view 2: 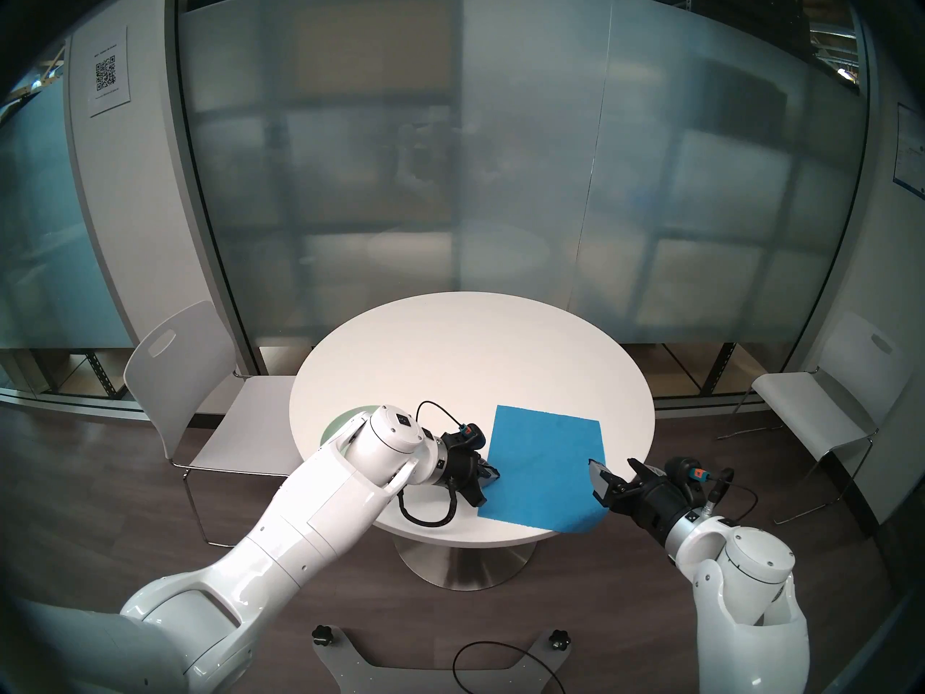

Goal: Fold the napkin in half twice and place it beside the plate

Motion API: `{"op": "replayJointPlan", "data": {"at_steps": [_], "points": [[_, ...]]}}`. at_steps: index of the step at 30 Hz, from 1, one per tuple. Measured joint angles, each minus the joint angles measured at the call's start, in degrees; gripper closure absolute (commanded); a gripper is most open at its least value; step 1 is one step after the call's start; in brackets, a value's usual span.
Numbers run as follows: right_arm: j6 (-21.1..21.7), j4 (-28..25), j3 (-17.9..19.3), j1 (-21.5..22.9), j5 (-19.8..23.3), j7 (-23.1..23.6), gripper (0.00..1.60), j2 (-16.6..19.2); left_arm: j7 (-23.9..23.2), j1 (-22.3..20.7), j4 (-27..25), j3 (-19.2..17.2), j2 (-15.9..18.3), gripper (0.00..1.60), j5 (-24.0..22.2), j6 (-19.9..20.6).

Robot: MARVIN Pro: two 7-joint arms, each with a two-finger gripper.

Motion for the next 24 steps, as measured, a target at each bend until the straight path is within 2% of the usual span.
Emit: {"op": "replayJointPlan", "data": {"at_steps": [24], "points": [[1.4,1.7,-0.7,0.1,0.2,3.6,0.00,2.3,-0.1,2.1,-3.0,-4.0,4.6,1.19,-1.4,1.0]]}}
